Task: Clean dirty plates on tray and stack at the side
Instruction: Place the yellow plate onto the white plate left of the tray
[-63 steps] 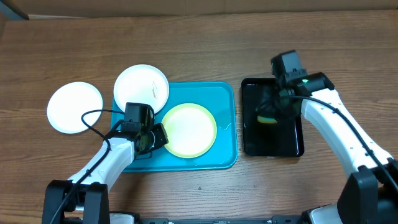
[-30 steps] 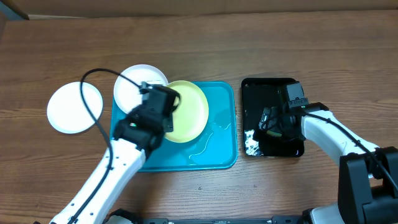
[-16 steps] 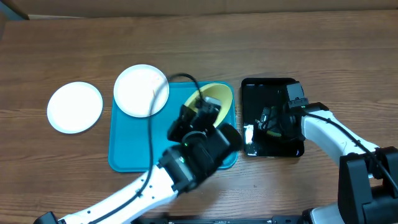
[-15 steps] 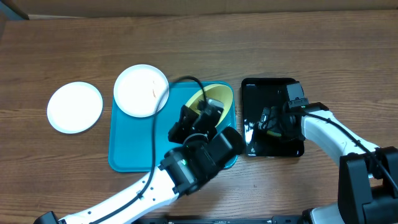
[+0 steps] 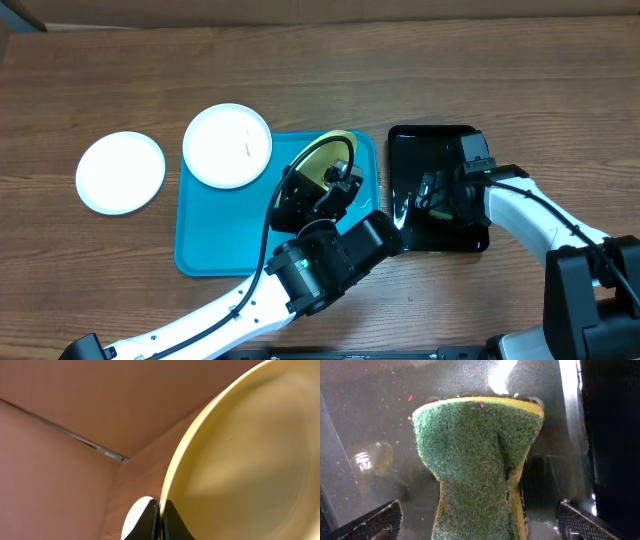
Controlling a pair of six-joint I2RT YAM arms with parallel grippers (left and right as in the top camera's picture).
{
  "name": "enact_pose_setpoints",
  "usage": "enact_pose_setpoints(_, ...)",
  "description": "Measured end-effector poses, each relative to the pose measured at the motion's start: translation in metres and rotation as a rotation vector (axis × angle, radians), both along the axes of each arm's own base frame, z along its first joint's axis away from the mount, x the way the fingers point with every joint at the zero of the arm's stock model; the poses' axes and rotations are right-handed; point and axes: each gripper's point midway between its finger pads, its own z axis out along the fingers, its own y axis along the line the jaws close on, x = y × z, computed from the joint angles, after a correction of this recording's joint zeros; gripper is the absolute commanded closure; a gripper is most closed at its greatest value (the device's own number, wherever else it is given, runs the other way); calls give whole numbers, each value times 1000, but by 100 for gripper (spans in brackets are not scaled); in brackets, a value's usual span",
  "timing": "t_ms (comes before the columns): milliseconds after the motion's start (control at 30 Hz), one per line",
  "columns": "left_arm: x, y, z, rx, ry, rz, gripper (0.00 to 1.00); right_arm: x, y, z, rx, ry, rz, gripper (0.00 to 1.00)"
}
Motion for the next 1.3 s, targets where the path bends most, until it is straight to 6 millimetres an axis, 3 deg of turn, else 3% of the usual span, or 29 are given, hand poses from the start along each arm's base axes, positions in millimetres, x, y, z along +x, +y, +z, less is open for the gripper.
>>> enact_pose_setpoints(200,1,-3,-5,-89,-3,2,96,0,0,0,0,0,0,0)
enact_pose_setpoints(367,10,3,-29,-239,96,18,96,0,0,0,0,0,0,0)
enact_pose_setpoints(600,34,50,-86,-659,347,214,96,0,0,0,0,0,0,0)
enact_pose_setpoints(733,44,101,-107,-921,436,379,96,0,0,0,0,0,1,0)
enact_pose_setpoints(900,46,177,-115,-1213,410,569,96,0,0,0,0,0,0,0)
enact_pose_setpoints(1133,15,296,-112,-1469,188,833,96,0,0,0,0,0,0,0)
enact_pose_setpoints(1300,-5,354,-108,-1518,17,931,96,0,0,0,0,0,0,0)
